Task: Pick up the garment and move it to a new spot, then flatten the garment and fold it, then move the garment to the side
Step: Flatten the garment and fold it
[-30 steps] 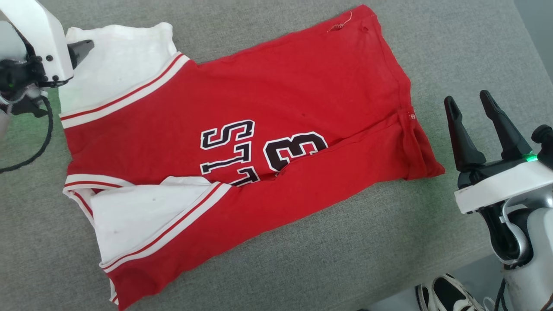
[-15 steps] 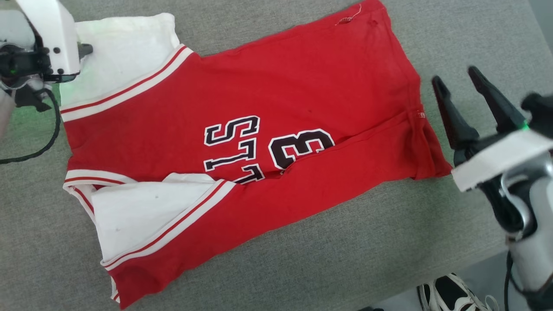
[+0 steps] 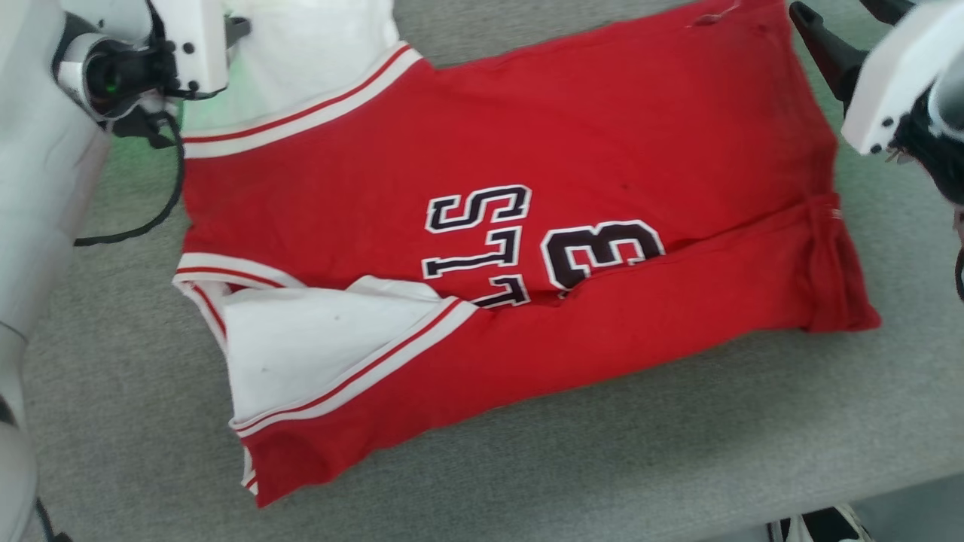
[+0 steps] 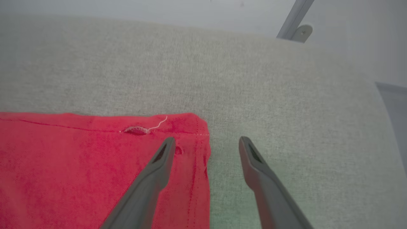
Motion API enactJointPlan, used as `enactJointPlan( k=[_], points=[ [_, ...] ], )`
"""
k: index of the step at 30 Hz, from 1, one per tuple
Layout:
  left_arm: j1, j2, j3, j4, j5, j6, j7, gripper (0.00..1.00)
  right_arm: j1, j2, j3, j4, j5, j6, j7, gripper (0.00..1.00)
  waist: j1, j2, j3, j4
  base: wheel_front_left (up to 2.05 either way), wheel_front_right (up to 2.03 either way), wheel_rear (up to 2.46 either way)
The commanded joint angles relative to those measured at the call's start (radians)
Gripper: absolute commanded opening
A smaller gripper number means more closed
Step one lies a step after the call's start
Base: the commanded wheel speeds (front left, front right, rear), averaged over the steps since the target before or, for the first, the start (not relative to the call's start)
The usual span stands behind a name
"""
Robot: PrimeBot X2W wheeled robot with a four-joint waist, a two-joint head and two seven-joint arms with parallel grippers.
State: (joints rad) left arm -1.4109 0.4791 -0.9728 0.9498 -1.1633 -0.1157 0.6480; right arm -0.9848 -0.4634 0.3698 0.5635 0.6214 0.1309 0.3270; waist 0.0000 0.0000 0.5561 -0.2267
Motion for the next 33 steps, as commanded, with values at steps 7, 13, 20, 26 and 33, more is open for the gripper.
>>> enactJointPlan(
  k=[7,13,20,26,33],
  points=[
    [0.015,-0.044,-0.023,0.014,-0.007,-0.014,-0.013,0.00,-0.137,-0.006,0.147,0.161,0.104,0.000,0.225,1.00,0.0000,0.0000,0.023,0.053,0.00,0.00,0.00],
    [0.010,-0.054,-0.029,0.011,-0.015,-0.015,-0.022,0.00,-0.162,-0.021,0.202,0.208,0.136,-0.001,0.241,1.00,0.0000,0.0000,0.029,0.063,0.00,0.00,0.00],
    [0.024,-0.063,-0.029,-0.024,-0.042,-0.016,-0.066,0.00,-0.174,-0.046,0.262,0.227,0.178,-0.001,0.199,0.00,0.0000,0.0000,0.015,0.077,0.00,0.00,0.00],
    [0.063,-0.044,-0.011,-0.143,-0.094,-0.016,-0.184,0.00,-0.155,-0.091,0.299,0.197,0.194,-0.001,0.108,0.00,0.0000,0.0000,-0.060,0.102,0.00,0.00,0.00],
    [0.239,0.062,-0.027,-0.444,-0.174,-0.016,-0.366,0.00,-0.004,-0.230,0.303,0.038,0.288,-0.001,0.040,0.00,0.0000,0.0000,-0.188,0.158,0.00,0.00,0.00]
  ],
)
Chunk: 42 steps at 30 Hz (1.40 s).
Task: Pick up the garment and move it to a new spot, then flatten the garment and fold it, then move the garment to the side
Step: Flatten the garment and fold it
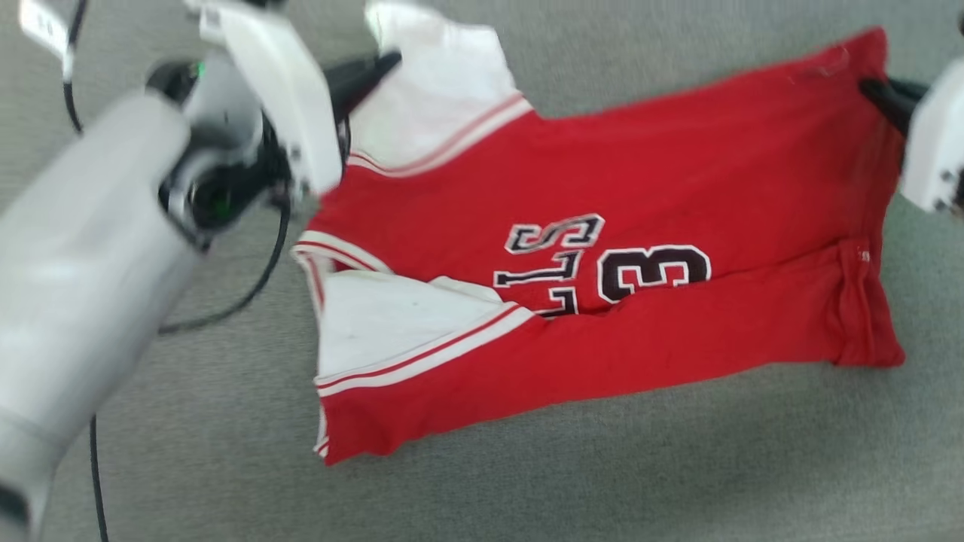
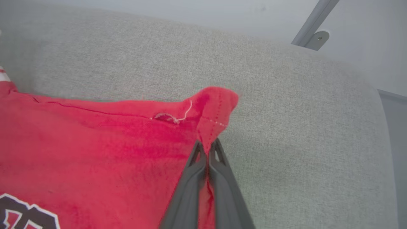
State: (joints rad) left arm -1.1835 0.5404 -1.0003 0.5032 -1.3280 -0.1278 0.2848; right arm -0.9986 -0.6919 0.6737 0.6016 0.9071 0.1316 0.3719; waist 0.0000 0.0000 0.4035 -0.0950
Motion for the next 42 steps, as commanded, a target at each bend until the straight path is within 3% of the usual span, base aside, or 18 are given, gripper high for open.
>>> enactJointPlan(
  k=[1,8,13,21,26,29,30,31,32,33,34,37,38,39,40,42],
  points=[
    [0.037,0.026,-0.005,-0.039,-0.015,-0.004,-0.022,0.00,0.037,-0.018,-0.002,-0.022,0.009,-0.002,-0.010,0.00,0.0000,0.0000,-0.047,0.031,0.00,0.00,0.00],
    [0.262,0.187,-0.025,-0.287,-0.044,-0.004,-0.187,0.00,0.248,-0.123,-0.057,-0.170,0.050,-0.001,-0.044,0.00,0.0000,0.0000,-0.095,0.056,0.00,0.00,0.00],
    [0.431,0.261,-0.037,-0.410,-0.053,-0.002,-0.311,0.00,0.397,-0.157,-0.133,-0.235,0.051,-0.001,-0.073,0.00,0.0000,0.0000,-0.110,0.072,0.00,0.00,0.00],
    [0.627,0.279,-0.069,-0.508,-0.048,0.028,-0.457,0.00,0.590,-0.148,-0.251,-0.311,0.018,-0.001,-0.096,0.00,0.0000,0.0000,-0.113,0.083,0.00,0.00,0.00],
    [0.662,0.254,-0.098,-0.452,-0.003,0.068,-0.480,0.00,0.645,-0.100,-0.333,-0.319,-0.033,-0.001,-0.115,0.00,0.0000,0.0000,-0.108,0.087,0.00,0.00,0.00],
    [0.651,0.210,-0.099,-0.412,-0.005,0.064,-0.488,0.00,0.657,-0.070,-0.361,-0.302,-0.081,-0.001,-0.117,0.00,0.0000,0.0000,-0.106,0.093,0.00,0.00,0.00],
    [0.642,0.206,-0.102,-0.392,0.012,0.067,-0.488,0.00,0.658,-0.057,-0.372,-0.298,-0.086,-0.001,-0.115,0.14,0.0000,0.0000,-0.105,0.093,0.00,0.00,0.00],
    [0.634,0.198,-0.107,-0.371,0.023,0.071,-0.489,0.00,0.657,-0.049,-0.382,-0.296,-0.096,-0.001,-0.116,0.36,0.0000,0.0000,-0.104,0.093,0.00,0.00,0.00],
    [0.632,0.184,-0.111,-0.355,0.029,0.070,-0.492,0.00,0.658,-0.044,-0.390,-0.295,-0.105,-0.001,-0.116,0.77,0.0000,0.0000,-0.102,0.092,0.00,0.00,0.00],
    [0.628,0.172,-0.111,-0.341,0.039,0.069,-0.495,0.00,0.660,-0.040,-0.400,-0.294,-0.111,-0.001,-0.115,1.00,0.0000,0.0000,-0.102,0.091,0.00,0.00,0.00],
    [0.626,0.163,-0.107,-0.324,0.044,0.071,-0.503,0.01,0.663,-0.034,-0.410,-0.293,-0.115,-0.001,-0.113,1.00,0.0000,0.0000,-0.102,0.090,0.00,0.00,0.00],
    [0.634,0.146,-0.094,-0.289,0.065,0.066,-0.524,0.38,0.680,-0.024,-0.440,-0.303,-0.114,-0.001,-0.095,1.00,0.0000,0.0000,-0.104,0.085,0.00,0.00,0.00],
    [0.642,0.140,-0.084,-0.283,0.066,0.066,-0.530,0.72,0.687,-0.026,-0.450,-0.308,-0.111,-0.001,-0.087,1.00,0.0000,0.0000,-0.107,0.083,0.00,0.00,0.00],
    [0.653,0.134,-0.075,-0.280,0.068,0.064,-0.536,0.95,0.695,-0.029,-0.463,-0.314,-0.111,-0.001,-0.079,1.00,0.0000,0.0000,-0.109,0.083,0.00,0.00,0.00],
    [0.664,0.130,-0.065,-0.278,0.072,0.064,-0.540,1.00,0.704,-0.031,-0.476,-0.316,-0.109,-0.001,-0.070,1.00,0.0000,0.0000,-0.113,0.083,0.00,0.00,0.00],
    [0.682,0.124,-0.032,-0.278,0.072,0.070,-0.546,1.00,0.721,-0.029,-0.502,-0.322,-0.101,-0.001,-0.052,1.00,0.0000,0.0000,-0.119,0.084,0.00,0.00,0.00]
  ],
)
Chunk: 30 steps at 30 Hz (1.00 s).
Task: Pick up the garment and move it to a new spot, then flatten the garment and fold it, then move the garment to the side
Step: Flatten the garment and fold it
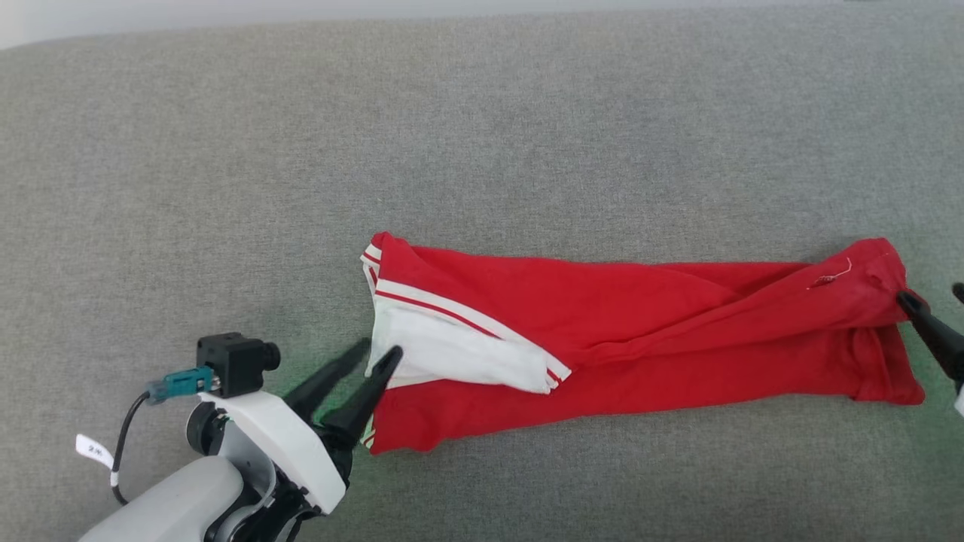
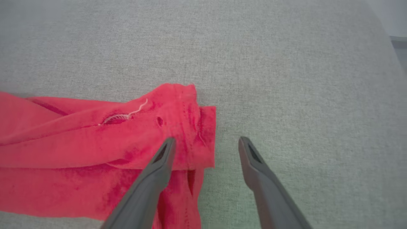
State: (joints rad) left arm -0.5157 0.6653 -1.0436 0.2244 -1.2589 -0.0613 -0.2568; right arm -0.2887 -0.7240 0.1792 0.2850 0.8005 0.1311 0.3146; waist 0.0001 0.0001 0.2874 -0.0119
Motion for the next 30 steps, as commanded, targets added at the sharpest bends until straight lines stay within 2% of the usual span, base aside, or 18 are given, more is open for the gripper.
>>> enactJointPlan(
  k=[1,7,9,15,18,20,21,25,29,30],
  points=[
    [0.026,-0.006,0.028,-0.002,0.008,0.005,-0.007,1.00,0.019,0.006,-0.018,-0.007,0.011,-0.001,0.016,1.00,-0.0001,-0.0001,-0.007,0.003,0.00,0.00,0.00],
    [0.118,-0.065,0.174,-0.016,0.079,0.017,-0.009,1.00,0.046,0.038,-0.063,0.015,0.052,-0.001,0.091,1.00,-0.0001,-0.0001,-0.033,0.037,0.00,0.00,0.00],
    [0.153,-0.092,0.225,0.000,0.133,0.023,-0.009,1.00,0.049,0.047,-0.066,0.040,0.056,-0.001,0.115,1.00,-0.0001,-0.0001,-0.041,0.054,0.00,0.00,0.00],
    [0.247,-0.210,0.404,0.070,0.277,-0.017,-0.009,1.00,0.037,0.048,-0.092,0.131,0.060,-0.001,0.166,1.00,-0.0001,-0.0001,-0.059,0.107,0.00,0.00,0.00],
    [0.285,-0.265,0.500,0.099,0.388,-0.028,-0.009,1.00,0.028,0.048,-0.093,0.166,0.058,-0.001,0.187,1.00,-0.0001,-0.0001,-0.067,0.131,0.00,0.00,0.00],
    [0.302,-0.290,0.568,0.098,0.510,-0.018,-0.009,1.00,0.023,0.053,-0.091,0.185,0.063,-0.001,0.202,1.00,-0.0001,-0.0001,-0.072,0.143,0.00,0.00,0.00],
    [0.302,-0.290,0.568,0.098,0.510,-0.018,-0.009,1.00,0.023,0.053,-0.091,0.185,0.063,-0.001,0.202,1.00,-0.0001,-0.0001,-0.072,0.143,0.00,0.00,0.00],
    [0.366,-0.359,0.691,0.078,0.722,-0.009,-0.009,1.00,0.015,0.063,-0.079,0.209,0.052,-0.001,0.217,1.00,-0.0001,-0.0001,-0.082,0.157,0.00,0.00,0.00],
    [0.415,-0.419,0.797,0.055,0.873,-0.024,-0.009,1.00,0.000,0.071,-0.063,0.232,0.050,-0.001,0.232,1.00,-0.0001,-0.0001,-0.084,0.162,0.00,0.00,0.00],
    [0.424,-0.435,0.818,0.048,0.902,-0.027,-0.009,1.00,-0.003,0.073,-0.059,0.237,0.050,-0.001,0.240,0.94,-0.0001,-0.0001,-0.084,0.162,0.00,0.00,0.00]
  ],
)
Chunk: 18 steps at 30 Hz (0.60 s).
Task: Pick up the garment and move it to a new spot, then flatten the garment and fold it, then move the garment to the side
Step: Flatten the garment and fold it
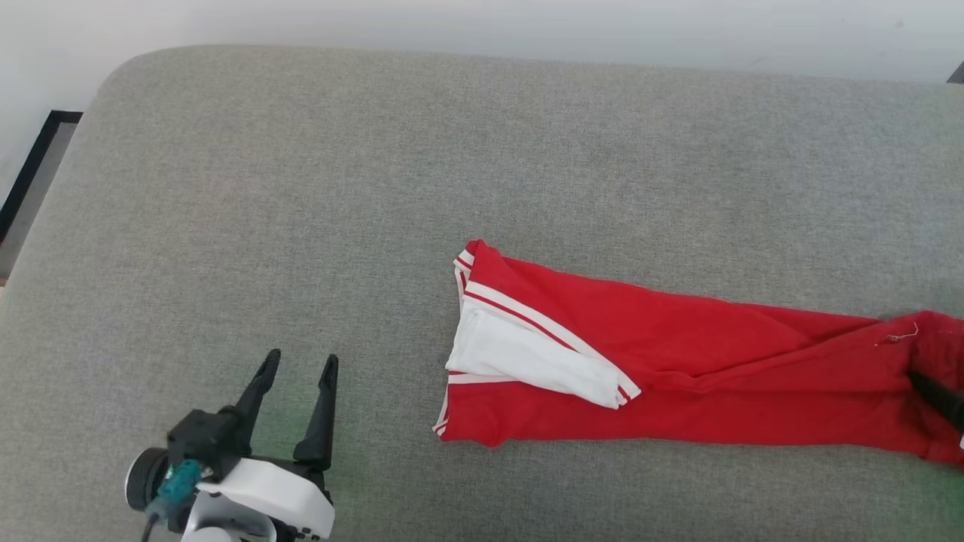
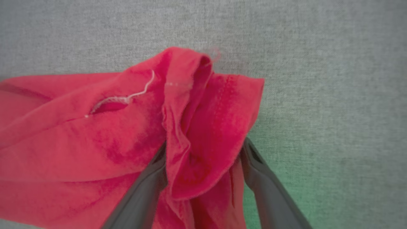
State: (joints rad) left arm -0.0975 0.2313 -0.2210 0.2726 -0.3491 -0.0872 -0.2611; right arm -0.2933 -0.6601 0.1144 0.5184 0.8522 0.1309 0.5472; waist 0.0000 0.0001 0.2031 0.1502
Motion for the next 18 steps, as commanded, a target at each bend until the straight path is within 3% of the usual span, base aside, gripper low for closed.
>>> enactJointPlan(
  k=[1,4,11,18],
  points=[
    [0.011,-0.010,0.013,-0.013,0.030,-0.004,-0.005,1.00,0.000,0.013,0.010,0.008,-0.001,0.000,0.013,0.60,0.0000,-0.0001,0.000,0.000,0.00,0.00,0.00],
    [0.029,-0.034,0.050,-0.041,0.118,-0.018,-0.005,1.00,-0.008,0.019,0.023,0.020,0.004,0.000,0.027,0.00,0.0000,-0.0001,0.001,-0.002,0.00,0.00,0.00],
    [0.040,-0.081,0.111,-0.102,0.216,-0.036,-0.005,1.00,-0.028,0.004,0.018,0.033,0.017,-0.003,0.009,0.00,0.0000,-0.0001,0.015,-0.016,0.00,0.00,0.00],
    [0.030,-0.107,0.135,-0.156,0.219,-0.043,-0.005,1.00,-0.064,-0.040,-0.036,0.037,0.035,-0.002,-0.041,0.00,0.0000,-0.0001,0.035,-0.052,0.00,0.00,0.00]
  ],
)
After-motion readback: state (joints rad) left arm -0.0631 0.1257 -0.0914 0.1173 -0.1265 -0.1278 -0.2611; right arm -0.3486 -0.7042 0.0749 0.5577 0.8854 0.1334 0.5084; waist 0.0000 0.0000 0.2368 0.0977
